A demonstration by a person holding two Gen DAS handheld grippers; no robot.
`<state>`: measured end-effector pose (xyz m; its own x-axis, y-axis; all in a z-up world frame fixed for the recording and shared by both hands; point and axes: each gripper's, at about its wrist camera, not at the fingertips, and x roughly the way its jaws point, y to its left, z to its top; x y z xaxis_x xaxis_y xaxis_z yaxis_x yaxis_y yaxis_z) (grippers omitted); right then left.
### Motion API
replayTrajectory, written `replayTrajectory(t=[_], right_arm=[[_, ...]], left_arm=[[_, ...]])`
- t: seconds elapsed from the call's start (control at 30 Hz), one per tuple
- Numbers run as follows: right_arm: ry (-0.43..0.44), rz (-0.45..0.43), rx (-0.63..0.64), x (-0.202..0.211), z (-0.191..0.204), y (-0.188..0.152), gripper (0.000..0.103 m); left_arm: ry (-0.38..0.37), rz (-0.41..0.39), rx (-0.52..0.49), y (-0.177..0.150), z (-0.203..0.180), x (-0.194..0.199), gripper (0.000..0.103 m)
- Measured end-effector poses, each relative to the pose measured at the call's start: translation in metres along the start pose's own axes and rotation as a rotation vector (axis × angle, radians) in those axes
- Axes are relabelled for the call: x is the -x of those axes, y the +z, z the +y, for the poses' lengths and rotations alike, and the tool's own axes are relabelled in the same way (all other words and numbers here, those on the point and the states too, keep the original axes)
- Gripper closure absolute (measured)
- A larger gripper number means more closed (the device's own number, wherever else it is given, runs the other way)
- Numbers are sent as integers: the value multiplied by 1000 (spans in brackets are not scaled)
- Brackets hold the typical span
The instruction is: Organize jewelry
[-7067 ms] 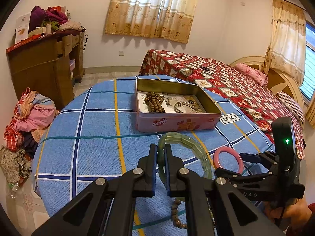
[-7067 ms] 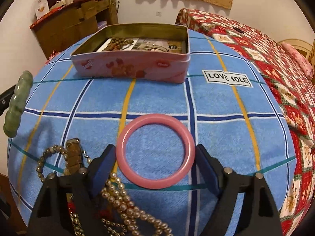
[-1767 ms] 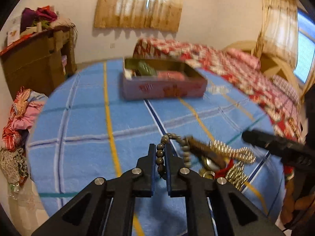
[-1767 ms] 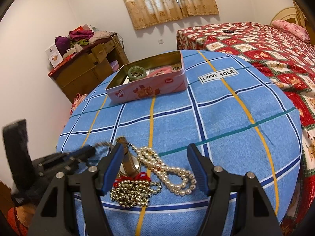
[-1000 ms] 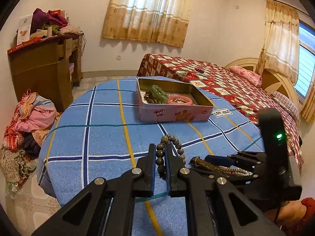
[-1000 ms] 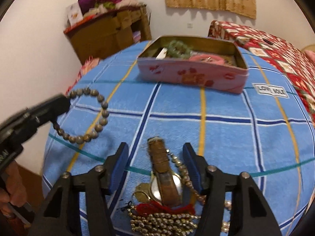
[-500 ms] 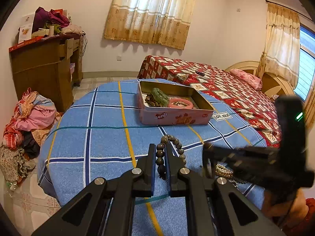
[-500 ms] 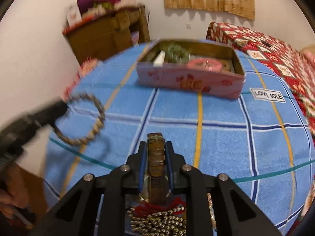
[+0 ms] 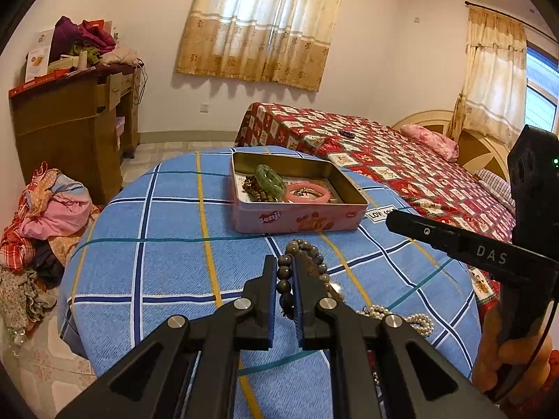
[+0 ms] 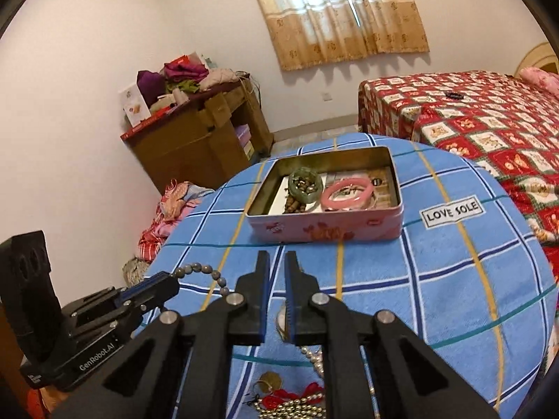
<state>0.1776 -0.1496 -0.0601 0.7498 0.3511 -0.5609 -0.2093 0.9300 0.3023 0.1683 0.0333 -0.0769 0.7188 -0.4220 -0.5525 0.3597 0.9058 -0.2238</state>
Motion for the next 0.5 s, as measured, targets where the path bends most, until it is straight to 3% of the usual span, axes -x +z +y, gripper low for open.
replayTrajectory(t=[0.17, 0.2, 0.3, 0.4, 0.47, 0.5], right_arm=[[-1, 63, -19, -12, -14, -9, 87], [4, 82, -24, -17, -14, -11, 80], [20, 142, -8, -35, -11, -17, 38], [5, 203, 60, -56, 2, -19, 37], [-49, 260, 116, -75, 10, -23, 43], [-62, 287, 132, -82, 13, -26, 50]], left_arm=[[12, 5, 9, -3, 4, -2, 96], [17, 7, 12, -3, 6, -3, 96], [31, 8, 23, -3, 10, -2, 96], [39, 9, 30, -3, 12, -1, 96], [41, 9, 32, -3, 14, 0, 96], [41, 9, 32, -3, 14, 1, 96]])
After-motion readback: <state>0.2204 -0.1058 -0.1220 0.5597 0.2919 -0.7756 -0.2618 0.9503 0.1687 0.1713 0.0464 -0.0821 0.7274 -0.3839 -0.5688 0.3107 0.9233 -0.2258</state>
